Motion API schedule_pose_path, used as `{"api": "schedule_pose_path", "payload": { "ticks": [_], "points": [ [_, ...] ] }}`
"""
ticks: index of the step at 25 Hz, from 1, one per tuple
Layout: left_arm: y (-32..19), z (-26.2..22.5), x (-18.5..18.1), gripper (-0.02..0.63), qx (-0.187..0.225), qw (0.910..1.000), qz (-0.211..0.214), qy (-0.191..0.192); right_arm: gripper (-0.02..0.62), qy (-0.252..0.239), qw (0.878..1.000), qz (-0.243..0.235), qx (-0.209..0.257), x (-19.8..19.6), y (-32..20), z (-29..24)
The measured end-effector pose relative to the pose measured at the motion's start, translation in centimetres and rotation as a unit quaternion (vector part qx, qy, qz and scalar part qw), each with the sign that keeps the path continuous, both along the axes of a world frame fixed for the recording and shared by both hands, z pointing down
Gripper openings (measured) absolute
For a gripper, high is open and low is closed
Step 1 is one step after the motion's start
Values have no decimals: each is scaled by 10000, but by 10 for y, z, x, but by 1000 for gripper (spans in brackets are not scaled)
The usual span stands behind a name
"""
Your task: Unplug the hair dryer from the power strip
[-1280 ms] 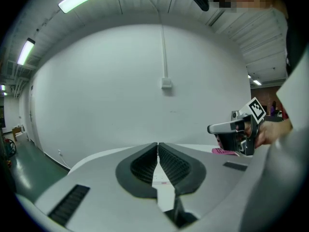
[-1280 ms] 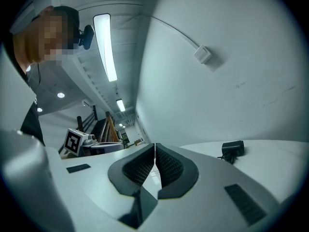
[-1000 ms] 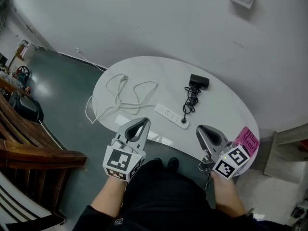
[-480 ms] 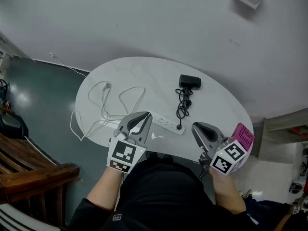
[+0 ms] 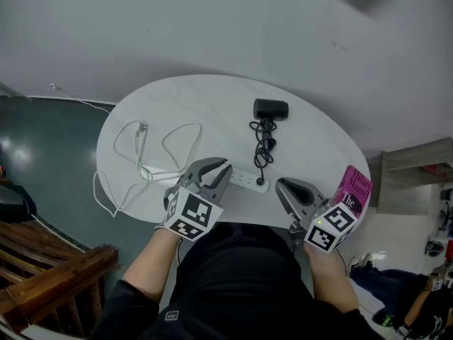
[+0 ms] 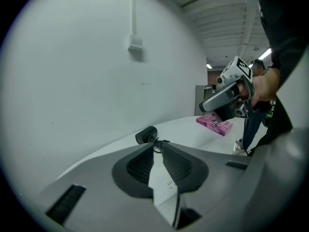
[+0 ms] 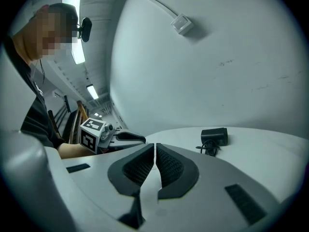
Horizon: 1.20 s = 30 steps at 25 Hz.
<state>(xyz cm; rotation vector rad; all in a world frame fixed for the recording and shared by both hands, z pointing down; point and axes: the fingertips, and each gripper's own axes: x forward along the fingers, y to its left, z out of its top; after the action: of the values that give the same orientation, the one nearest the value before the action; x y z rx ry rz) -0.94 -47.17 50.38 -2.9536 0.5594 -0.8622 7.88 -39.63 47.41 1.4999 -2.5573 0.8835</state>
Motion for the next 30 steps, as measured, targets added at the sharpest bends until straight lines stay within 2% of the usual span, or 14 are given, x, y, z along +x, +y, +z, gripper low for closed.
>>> {"api": "schedule_pose_path", "payload": {
  "ticks": [2, 5, 9, 14, 17, 24, 30],
  "points": [
    [5, 14, 7, 109, -91, 9995, 214, -197, 37, 0, 9999, 22, -140, 1, 2, 9],
    [13, 39, 20, 140, -96, 9956, 689, -620, 38, 0, 9996, 13, -295, 3, 3, 23],
    [28, 77, 39, 188, -199, 9835, 1383, -1148, 38, -59, 9989, -60, -453, 4, 8, 44],
    [43, 108, 50, 204, -314, 9688, 1911, -1547, 38, -240, 9971, -198, -692, -2, 16, 69],
    [46, 125, 55, 211, -353, 9617, 2069, -1764, 40, -264, 9964, -237, -766, 0, 17, 81],
    [58, 148, 63, 243, -554, 9509, 2326, -1965, 40, -257, 9953, -237, -904, 8, 19, 94],
    [62, 166, 67, 252, -545, 9383, 2549, -2271, 40, -355, 9937, -216, -1036, 10, 26, 104]
  ]
}}
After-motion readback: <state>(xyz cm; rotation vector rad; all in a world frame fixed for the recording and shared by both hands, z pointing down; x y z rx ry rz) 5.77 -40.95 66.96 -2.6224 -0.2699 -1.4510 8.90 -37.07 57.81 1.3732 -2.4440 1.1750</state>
